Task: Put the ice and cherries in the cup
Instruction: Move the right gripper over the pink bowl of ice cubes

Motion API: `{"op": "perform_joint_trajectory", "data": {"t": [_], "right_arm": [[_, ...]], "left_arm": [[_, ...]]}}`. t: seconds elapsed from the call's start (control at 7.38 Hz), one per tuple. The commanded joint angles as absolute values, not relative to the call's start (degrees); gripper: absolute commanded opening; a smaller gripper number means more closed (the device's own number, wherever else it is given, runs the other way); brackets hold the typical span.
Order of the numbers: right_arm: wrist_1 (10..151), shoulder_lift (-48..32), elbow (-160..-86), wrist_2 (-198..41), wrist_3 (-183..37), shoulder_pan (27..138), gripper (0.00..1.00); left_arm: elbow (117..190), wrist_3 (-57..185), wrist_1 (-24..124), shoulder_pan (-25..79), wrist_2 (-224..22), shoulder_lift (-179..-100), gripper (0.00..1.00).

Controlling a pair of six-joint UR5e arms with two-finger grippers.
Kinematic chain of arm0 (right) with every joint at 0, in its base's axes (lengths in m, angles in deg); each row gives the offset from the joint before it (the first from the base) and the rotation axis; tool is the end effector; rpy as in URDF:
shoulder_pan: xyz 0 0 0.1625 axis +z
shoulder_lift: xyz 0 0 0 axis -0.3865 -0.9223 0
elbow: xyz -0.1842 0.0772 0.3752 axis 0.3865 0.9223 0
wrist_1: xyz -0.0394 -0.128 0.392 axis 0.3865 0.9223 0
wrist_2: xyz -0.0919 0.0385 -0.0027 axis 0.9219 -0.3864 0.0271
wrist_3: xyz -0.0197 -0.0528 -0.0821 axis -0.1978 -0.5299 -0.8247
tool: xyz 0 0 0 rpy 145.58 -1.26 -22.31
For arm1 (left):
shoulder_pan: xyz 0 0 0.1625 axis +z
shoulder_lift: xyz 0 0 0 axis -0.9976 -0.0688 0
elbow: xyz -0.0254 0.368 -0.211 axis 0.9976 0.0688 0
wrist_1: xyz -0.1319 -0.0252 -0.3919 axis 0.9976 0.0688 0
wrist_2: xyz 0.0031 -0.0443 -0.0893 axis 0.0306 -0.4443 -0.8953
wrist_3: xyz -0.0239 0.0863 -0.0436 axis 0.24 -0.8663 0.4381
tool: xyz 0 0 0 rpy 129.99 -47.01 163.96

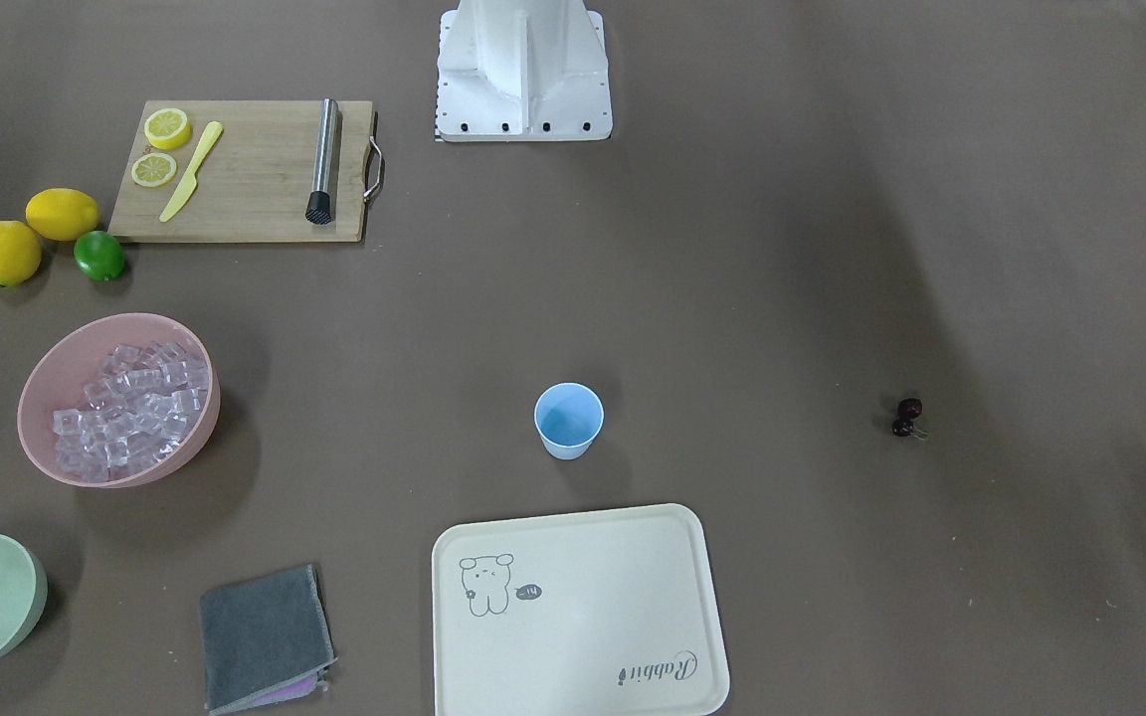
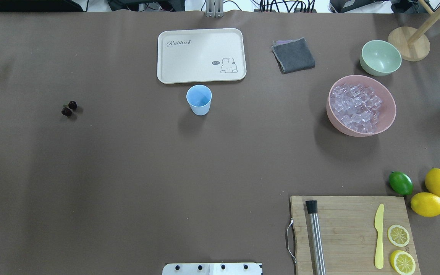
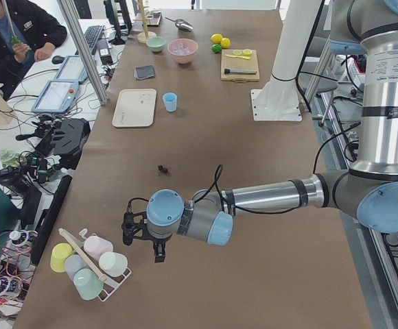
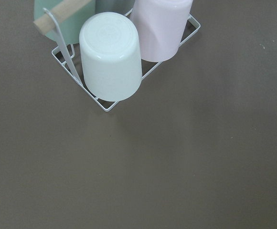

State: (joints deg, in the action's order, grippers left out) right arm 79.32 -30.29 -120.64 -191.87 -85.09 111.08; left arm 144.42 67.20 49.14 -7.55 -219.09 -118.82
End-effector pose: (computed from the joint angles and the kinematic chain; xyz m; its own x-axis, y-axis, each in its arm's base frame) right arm 0.0472 -0.4891 0.6434 0.6864 -0.1022 0.7200 -0.0243 0.9863 0.1632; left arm -0.0886 -0.4893 0.6844 0.6116 -0.1350 -0.7796 0.2606 0.9647 0.0374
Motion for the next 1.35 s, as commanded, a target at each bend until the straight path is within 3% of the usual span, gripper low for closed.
{"op": "perform_joint_trajectory", "data": {"t": [0.0,0.41,0.54,0.81,1.22], "right_arm": [[79.24,-30.22,-120.92,-191.73,-85.01,111.07,1.00],[78.72,-24.19,-122.33,-192.51,-82.13,107.13,1.00],[78.89,-24.07,-127.46,-192.52,-74.45,103.81,1.00],[78.54,-22.67,-133.02,-185.72,-65.53,91.01,1.00],[77.22,-16.53,-132.45,-173.66,-51.43,75.59,0.98]], "left_arm": [[144.85,67.11,49.84,-7.55,-219.29,-118.45,0.98],[145.20,67.20,51.87,-7.46,-219.73,-118.28,0.98],[144.94,67.28,51.78,-7.46,-219.91,-118.28,0.98],[144.50,67.20,52.30,-7.55,-220.00,-117.23,0.98],[145.12,67.28,52.39,-7.55,-220.26,-116.34,0.98]]}}
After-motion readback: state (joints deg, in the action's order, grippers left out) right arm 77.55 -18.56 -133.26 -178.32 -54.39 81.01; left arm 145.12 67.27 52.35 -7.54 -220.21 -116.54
